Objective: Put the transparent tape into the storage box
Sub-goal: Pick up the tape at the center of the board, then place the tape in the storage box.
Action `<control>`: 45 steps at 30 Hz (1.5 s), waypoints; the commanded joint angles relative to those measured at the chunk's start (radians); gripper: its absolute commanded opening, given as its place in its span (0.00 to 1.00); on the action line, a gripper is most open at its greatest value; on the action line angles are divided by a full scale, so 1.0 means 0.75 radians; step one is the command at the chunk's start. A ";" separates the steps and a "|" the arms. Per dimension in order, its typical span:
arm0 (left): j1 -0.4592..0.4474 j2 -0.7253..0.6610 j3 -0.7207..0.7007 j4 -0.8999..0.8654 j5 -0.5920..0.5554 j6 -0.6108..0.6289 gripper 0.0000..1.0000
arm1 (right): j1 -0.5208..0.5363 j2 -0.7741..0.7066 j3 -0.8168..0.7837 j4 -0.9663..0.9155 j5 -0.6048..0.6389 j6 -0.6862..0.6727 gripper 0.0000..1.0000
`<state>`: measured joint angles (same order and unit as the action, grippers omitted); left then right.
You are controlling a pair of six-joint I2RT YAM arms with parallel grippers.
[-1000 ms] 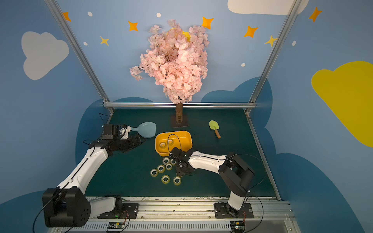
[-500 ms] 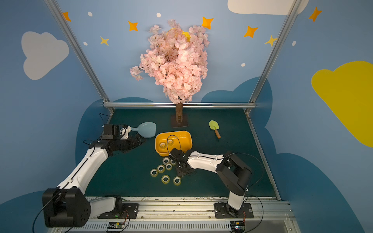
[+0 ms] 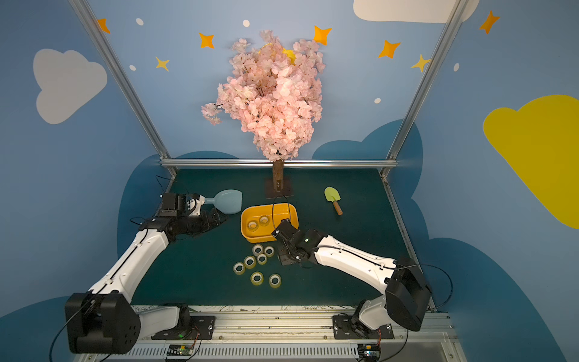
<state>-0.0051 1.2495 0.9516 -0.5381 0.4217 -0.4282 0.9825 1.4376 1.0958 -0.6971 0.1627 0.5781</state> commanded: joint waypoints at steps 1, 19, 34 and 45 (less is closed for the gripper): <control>-0.005 -0.014 0.007 -0.015 0.009 0.004 1.00 | -0.040 -0.029 0.092 -0.048 0.036 -0.049 0.00; -0.014 -0.041 0.004 -0.015 0.031 -0.002 1.00 | -0.347 0.417 0.464 0.006 -0.195 -0.182 0.00; -0.014 -0.075 0.001 -0.013 0.007 0.004 1.00 | -0.390 0.963 0.910 -0.089 -0.192 -0.141 0.00; -0.011 -0.073 0.007 -0.024 0.011 0.010 1.00 | -0.401 1.184 1.115 -0.103 -0.160 -0.094 0.01</control>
<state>-0.0135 1.2083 0.9516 -0.5388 0.4294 -0.4313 0.6880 2.3039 1.8988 -0.7380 0.0044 0.4919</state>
